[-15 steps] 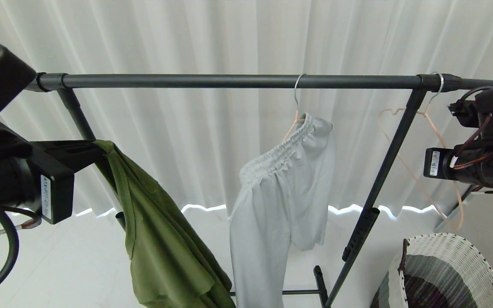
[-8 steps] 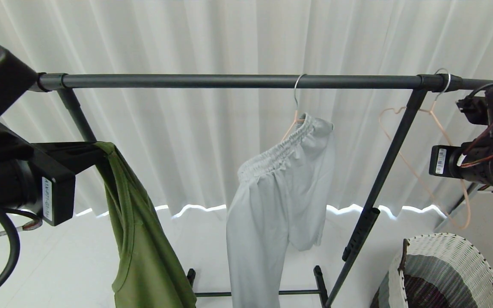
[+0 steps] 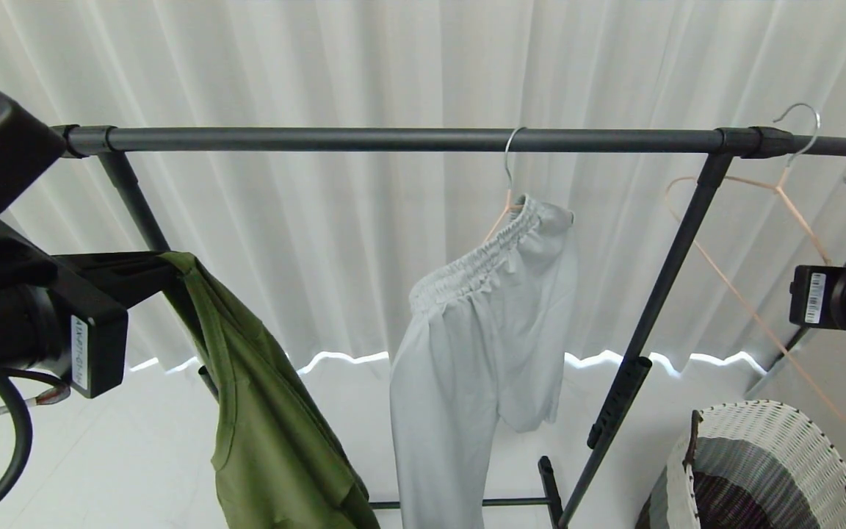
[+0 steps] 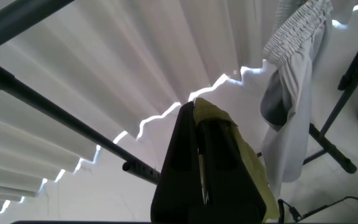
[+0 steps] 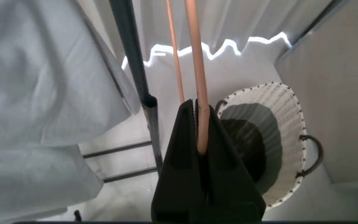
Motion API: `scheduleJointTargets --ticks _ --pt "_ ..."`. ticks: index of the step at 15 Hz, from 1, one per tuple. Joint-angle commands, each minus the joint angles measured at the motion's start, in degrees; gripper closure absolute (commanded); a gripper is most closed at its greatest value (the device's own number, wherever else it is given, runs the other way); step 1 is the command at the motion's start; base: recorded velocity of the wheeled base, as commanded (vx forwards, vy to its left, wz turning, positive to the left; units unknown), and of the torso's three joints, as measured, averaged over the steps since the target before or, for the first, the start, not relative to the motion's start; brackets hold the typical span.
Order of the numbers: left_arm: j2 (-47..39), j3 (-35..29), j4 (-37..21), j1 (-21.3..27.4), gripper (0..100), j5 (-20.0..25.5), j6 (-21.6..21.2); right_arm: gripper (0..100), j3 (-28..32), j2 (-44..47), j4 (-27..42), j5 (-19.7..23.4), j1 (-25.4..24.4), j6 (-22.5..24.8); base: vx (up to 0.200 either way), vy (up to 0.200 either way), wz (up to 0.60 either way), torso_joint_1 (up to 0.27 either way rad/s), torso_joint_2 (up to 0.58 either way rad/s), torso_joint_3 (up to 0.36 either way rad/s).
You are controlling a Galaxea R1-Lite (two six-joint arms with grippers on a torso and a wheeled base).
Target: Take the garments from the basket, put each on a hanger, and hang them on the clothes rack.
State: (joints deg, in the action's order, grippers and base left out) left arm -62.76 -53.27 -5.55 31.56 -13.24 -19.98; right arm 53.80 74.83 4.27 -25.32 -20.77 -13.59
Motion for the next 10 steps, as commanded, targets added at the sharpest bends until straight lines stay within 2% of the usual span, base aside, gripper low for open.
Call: scheduleJointTargets --ticks 1,4,10 --pt "-0.08 0.10 0.01 -0.01 100 -0.12 -0.15 100 -3.17 -5.48 -0.49 0.01 -0.15 0.67 -0.200 0.000 0.00 0.007 0.00 0.002" --pt "-0.08 0.19 0.01 -0.10 100 -0.12 -0.15 100 -7.30 -9.87 -0.58 0.01 -0.15 2.25 -0.200 0.000 0.00 0.009 0.00 0.004" --pt "-0.17 0.45 0.01 -0.18 100 -0.12 -0.15 100 -9.68 -12.16 -0.31 0.01 -0.15 2.61 -0.200 0.000 0.00 -0.004 0.00 0.003"
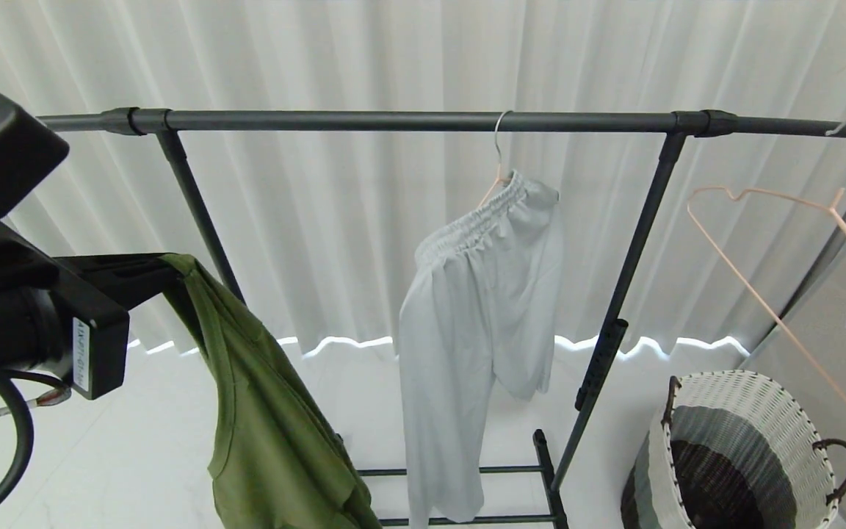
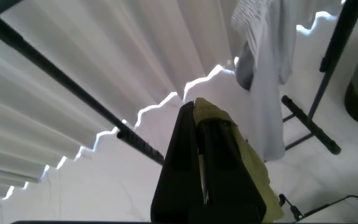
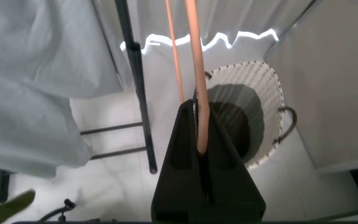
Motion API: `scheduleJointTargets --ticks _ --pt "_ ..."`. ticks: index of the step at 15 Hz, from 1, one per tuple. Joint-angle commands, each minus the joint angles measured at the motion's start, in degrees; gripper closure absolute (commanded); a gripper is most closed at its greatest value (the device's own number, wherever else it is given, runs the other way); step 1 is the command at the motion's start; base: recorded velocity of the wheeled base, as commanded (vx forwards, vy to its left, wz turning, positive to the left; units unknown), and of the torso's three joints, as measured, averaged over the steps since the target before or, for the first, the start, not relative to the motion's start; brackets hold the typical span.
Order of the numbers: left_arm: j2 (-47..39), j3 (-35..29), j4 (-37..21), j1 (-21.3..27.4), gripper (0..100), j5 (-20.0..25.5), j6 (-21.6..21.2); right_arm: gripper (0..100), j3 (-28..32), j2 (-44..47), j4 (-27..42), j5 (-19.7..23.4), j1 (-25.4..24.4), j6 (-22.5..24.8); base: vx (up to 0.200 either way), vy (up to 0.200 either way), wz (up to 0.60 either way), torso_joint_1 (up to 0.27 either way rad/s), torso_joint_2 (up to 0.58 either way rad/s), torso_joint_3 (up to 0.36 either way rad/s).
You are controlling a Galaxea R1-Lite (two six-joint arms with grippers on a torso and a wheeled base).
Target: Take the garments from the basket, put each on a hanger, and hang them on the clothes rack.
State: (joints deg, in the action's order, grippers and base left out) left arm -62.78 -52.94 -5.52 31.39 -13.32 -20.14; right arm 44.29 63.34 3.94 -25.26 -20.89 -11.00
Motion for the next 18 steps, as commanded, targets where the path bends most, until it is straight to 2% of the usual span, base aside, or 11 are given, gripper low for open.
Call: scheduleJointTargets --ticks 1,2,8,17,18 --pt "-0.06 0.39 -0.01 -0.01 100 -0.04 0.01 100 -0.17 -0.68 0.02 0.03 -0.02 0.01 -0.200 0.000 0.00 0.002 0.00 0.002" --pt "-0.06 0.74 -0.01 -0.01 100 -0.04 0.01 100 -0.17 -0.68 0.02 0.03 -0.02 0.01 -0.200 0.000 0.00 0.002 0.01 0.007" --pt "-0.15 1.09 -0.01 -0.10 100 -0.12 0.01 100 -0.78 -0.76 -0.07 0.21 -0.02 0.01 0.000 0.000 0.00 0.000 0.00 0.000" --pt "-0.50 1.09 -0.01 -0.10 100 -0.21 0.10 100 -1.13 -1.56 -0.16 0.39 -0.11 0.01 0.000 0.200 0.00 0.004 0.00 0.003" --pt "-0.41 1.18 -0.01 -0.10 100 -0.21 0.10 100 -1.13 -2.08 -0.16 0.47 -0.46 0.10 0.000 0.000 0.00 0.000 0.00 0.000"
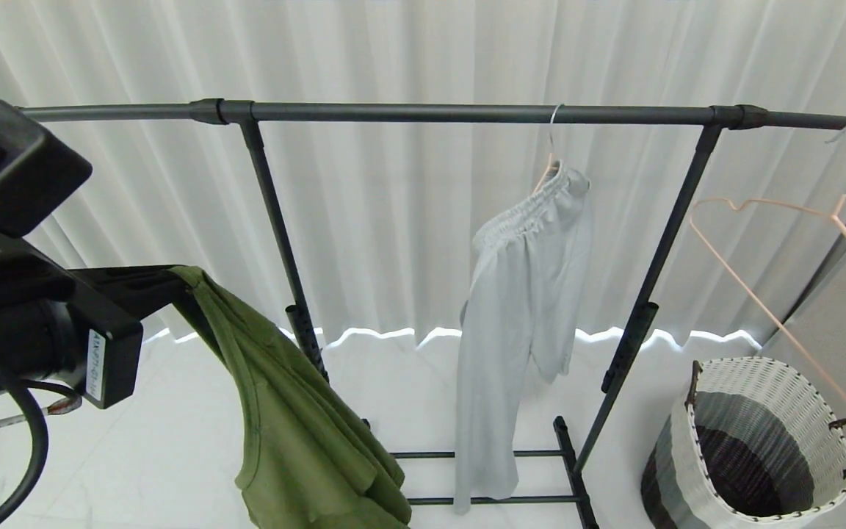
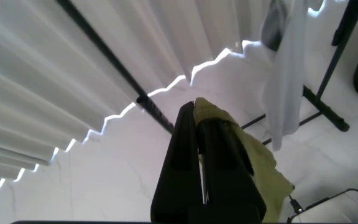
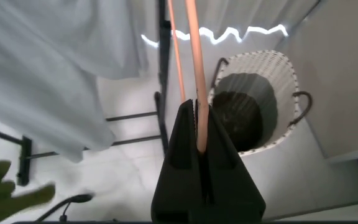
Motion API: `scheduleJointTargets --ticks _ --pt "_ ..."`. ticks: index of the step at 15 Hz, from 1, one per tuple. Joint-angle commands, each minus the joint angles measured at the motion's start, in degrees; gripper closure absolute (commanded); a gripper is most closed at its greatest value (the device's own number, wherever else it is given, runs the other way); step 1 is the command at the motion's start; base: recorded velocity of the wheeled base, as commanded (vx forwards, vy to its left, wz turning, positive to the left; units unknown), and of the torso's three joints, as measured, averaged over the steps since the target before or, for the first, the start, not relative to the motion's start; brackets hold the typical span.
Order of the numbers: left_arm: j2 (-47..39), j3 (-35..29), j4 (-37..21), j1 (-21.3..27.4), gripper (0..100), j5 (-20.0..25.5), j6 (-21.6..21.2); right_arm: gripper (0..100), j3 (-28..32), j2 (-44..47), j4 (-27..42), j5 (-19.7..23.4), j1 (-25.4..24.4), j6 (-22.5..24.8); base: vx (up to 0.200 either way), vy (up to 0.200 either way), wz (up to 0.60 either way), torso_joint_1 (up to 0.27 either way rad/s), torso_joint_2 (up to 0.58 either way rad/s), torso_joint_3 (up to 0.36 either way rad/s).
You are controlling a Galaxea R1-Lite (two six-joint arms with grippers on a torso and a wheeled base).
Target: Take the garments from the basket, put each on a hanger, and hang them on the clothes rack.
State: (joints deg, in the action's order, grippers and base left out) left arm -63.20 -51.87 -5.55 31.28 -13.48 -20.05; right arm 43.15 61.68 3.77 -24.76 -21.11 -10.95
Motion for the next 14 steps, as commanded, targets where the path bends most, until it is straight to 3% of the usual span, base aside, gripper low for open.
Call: scheduleJointTargets --ticks 1,3,6,9,11,14 --pt "0.00 0.19 0.01 0.01 100 0.04 0.01 100 -0.09 -0.86 0.01 0.06 -0.95 -0.04 0.000 0.000 0.00 0.000 0.00 0.000" --pt "0.18 0.98 0.10 0.10 100 0.04 -0.07 100 -0.97 -1.66 0.01 0.06 -2.97 -0.04 0.000 0.000 0.00 0.000 0.00 0.000" --pt "0.00 1.33 0.45 0.18 100 0.04 -1.92 100 -4.75 -6.05 -0.08 0.33 -13.87 0.66 0.000 0.000 0.00 0.000 0.00 0.000" --pt "-0.44 1.25 0.36 0.45 100 -0.23 -2.97 100 -7.73 -9.21 -0.08 6.57 -26.17 0.58 0.000 0.000 0.00 0.000 0.00 0.000" --pt "-0.96 1.07 0.36 0.89 100 -0.32 -2.97 100 -8.53 -8.42 -0.16 10.17 -28.90 0.49 0.000 0.000 0.00 0.000 0.00 0.000" --pt "-4.13 -0.34 0.45 0.97 100 -5.59 -2.36 100 -8.79 -6.14 -1.39 15.79 -32.67 0.22 0.000 0.000 0.00 0.000 0.00 0.000"
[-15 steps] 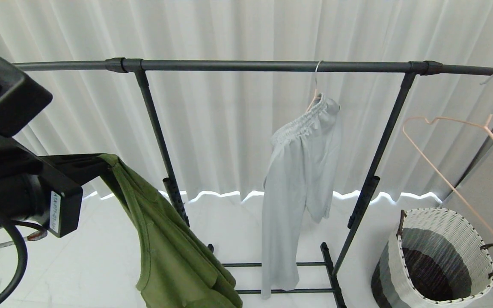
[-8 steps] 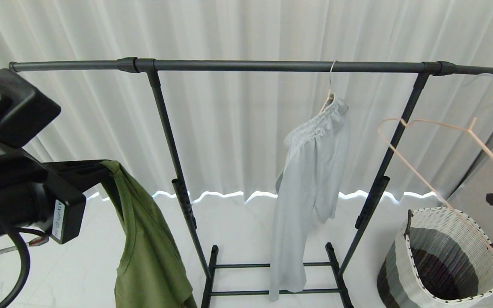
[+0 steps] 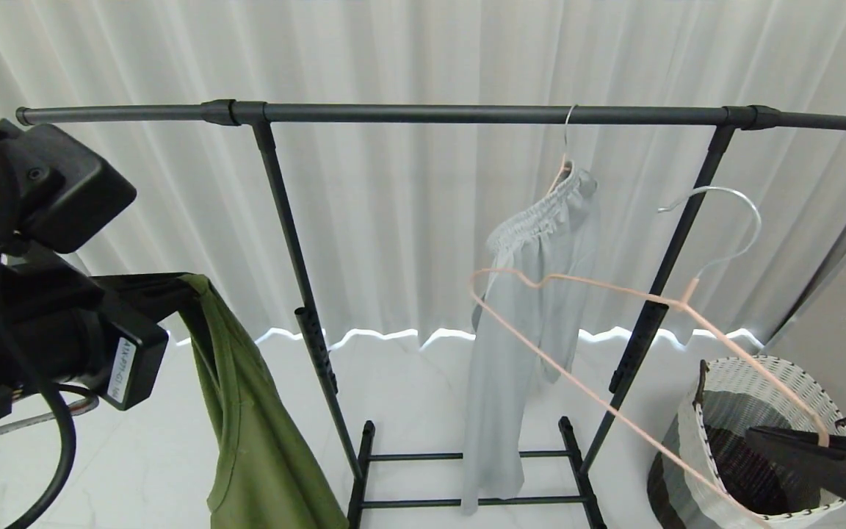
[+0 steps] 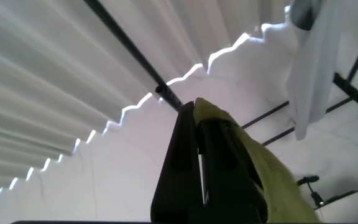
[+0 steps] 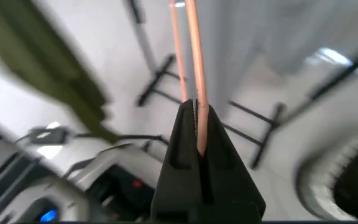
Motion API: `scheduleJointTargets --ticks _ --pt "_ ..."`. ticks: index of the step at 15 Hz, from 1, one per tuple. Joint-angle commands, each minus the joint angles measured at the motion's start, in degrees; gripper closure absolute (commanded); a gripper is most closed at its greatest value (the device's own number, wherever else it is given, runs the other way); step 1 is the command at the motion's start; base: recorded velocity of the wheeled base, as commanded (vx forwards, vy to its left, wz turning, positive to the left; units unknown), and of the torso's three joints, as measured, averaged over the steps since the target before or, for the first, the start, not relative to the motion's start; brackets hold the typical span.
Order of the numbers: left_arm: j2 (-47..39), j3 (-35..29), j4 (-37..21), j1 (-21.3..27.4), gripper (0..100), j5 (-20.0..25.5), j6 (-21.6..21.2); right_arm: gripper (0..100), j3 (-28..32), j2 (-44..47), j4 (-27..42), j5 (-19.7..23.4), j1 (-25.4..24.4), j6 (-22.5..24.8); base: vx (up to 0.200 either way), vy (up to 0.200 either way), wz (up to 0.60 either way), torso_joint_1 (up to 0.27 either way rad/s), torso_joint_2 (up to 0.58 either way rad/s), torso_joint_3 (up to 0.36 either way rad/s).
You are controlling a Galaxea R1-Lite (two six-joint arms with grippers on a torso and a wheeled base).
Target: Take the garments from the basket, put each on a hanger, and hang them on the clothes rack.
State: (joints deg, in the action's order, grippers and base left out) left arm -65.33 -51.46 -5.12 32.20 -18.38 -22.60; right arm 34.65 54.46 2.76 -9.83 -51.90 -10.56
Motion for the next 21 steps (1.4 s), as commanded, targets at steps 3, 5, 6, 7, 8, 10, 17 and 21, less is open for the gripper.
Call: scheduleJointTargets --ticks 3,5,6,7,8,10,17,21 --pt "-6.92 -3.30 0.02 0.06 100 -2.01 1.68 100 -2.65 5.66 -6.97 3.59 -8.05 -0.52 0.000 0.000 0.00 0.000 0.00 0.000" --pt "-10.61 -5.50 0.11 0.85 100 -4.20 6.25 100 -3.62 8.39 -11.28 3.67 -13.06 -2.19 0.000 0.000 0.00 0.000 0.00 0.000" --pt "-12.63 -6.90 0.02 1.47 100 -5.52 9.24 100 -3.62 9.44 -12.77 3.67 -15.87 -3.77 0.000 0.000 0.00 0.000 0.00 0.000" --pt "-14.39 -7.96 0.02 1.91 100 -6.93 11.62 100 -3.62 10.32 -13.74 3.67 -17.71 -4.91 0.000 0.000 0.00 0.000 0.00 0.000" --pt "-15.62 -8.92 0.02 2.43 100 -8.16 13.11 100 -3.80 11.11 -14.44 3.67 -18.51 -5.09 0.000 0.000 0.00 0.000 0.00 0.000" --pt "-16.23 -9.54 0.02 2.79 100 -8.34 13.90 100 -3.80 12.78 -16.64 3.67 -18.59 -5.09 0.000 0.000 0.00 0.000 0.00 0.000" --pt "-16.06 -9.36 0.02 3.58 100 -8.60 14.87 100 -3.88 17.79 -23.94 1.83 -15.69 -4.82 0.000 0.000 0.00 0.000 0.00 0.000" --pt "-16.06 -9.10 0.02 4.19 100 -9.74 14.87 100 -3.44 17.53 -24.99 1.04 -15.43 -4.65 0.000 0.000 0.00 0.000 0.00 0.000"
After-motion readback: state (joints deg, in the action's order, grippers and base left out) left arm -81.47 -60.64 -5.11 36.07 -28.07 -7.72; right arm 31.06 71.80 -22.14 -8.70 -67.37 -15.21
